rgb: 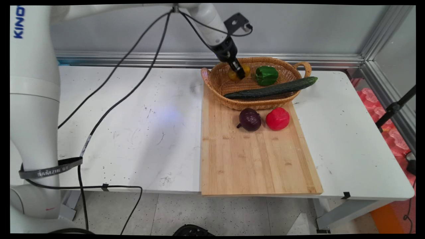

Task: Place the picked object on the cutting board

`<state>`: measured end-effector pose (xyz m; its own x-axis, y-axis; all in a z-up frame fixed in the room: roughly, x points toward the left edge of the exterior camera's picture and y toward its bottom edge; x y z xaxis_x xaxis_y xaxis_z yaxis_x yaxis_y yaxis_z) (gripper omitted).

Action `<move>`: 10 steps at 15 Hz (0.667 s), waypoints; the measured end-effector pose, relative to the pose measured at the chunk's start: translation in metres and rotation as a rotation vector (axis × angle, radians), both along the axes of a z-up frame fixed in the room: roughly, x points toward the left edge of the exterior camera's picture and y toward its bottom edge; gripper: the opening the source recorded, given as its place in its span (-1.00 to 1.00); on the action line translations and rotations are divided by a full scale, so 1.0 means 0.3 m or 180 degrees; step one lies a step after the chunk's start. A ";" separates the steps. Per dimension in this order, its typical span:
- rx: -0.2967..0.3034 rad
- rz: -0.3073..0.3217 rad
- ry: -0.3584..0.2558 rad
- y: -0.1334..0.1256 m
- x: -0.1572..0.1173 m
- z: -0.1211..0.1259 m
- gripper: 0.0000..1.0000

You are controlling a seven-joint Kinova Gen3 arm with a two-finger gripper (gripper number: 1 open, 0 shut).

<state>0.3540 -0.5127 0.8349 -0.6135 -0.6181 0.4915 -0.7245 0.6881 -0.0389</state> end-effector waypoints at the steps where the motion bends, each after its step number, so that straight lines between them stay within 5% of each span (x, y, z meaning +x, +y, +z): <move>1: -0.0032 -0.0038 -0.0011 0.015 -0.001 0.038 -1.00; 10: -0.0174 -0.0678 -0.0043 0.252 -0.042 0.359 -1.00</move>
